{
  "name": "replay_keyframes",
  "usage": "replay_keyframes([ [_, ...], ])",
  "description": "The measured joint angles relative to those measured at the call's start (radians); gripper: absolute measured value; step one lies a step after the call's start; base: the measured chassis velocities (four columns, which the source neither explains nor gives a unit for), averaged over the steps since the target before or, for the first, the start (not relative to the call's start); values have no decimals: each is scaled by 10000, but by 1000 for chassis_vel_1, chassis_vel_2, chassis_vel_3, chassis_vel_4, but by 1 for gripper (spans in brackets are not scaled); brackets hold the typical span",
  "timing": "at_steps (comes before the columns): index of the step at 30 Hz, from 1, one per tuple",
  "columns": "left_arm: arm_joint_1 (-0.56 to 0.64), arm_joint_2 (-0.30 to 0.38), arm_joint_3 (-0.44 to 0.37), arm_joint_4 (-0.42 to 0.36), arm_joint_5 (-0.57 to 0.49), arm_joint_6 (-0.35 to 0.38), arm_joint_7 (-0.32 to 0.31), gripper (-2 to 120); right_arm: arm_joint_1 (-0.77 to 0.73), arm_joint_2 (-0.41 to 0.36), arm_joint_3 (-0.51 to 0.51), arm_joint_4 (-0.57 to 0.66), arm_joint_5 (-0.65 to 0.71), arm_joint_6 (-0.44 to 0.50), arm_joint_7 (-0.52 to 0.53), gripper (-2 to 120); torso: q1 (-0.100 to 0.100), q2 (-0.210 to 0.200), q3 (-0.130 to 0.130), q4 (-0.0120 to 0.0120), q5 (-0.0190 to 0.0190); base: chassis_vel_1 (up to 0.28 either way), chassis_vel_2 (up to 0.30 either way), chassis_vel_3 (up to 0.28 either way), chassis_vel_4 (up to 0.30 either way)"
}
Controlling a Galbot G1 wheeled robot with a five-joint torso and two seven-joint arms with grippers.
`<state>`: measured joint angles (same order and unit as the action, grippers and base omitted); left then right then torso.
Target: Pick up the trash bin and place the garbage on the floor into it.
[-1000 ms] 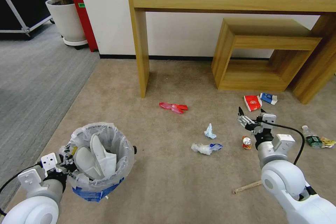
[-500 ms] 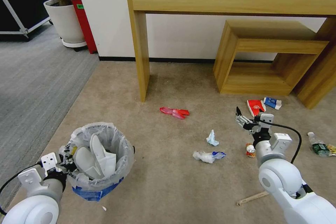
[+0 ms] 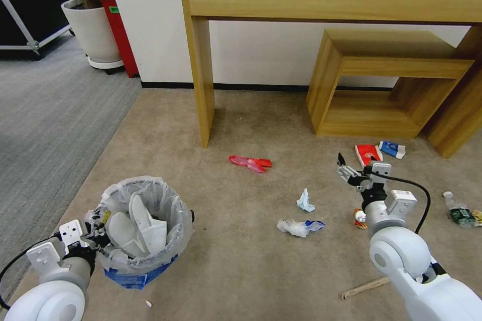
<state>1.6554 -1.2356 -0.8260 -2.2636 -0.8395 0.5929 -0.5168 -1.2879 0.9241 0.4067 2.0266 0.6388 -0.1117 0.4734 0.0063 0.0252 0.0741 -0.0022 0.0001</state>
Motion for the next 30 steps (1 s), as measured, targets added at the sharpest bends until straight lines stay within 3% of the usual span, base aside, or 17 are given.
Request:
replay_keyframes([
  [9,13,-54,5,73,56,-5,34,0,179,48,-111,-74,628,-205,228,95,0,0,0,0,0,0,0,0,0],
  [17,-19,-96,29,238,113,-26,79,0,461,368,-57,-206,3315,-1441,1775,99,0,-1,0,1,1,0,0,0,0],
  [20,-67,-66,43,332,113,-27,84,0,404,583,418,-76,4989,-1946,2978,97,0,-2,0,2,-1,0,0,0,0],
  [22,-80,-57,46,362,113,-29,84,0,327,626,568,-54,5279,-1985,3223,97,0,-2,0,2,0,0,0,0,0],
  [27,-318,-30,133,723,109,-46,88,0,-983,875,2467,228,8171,-2225,4868,97,1,-1,0,-2,0,0,0,0,0],
  [30,-405,-35,168,825,105,-47,89,0,-1172,948,2764,180,8557,-2215,5089,97,0,-2,0,-1,-1,0,0,0,0],
])
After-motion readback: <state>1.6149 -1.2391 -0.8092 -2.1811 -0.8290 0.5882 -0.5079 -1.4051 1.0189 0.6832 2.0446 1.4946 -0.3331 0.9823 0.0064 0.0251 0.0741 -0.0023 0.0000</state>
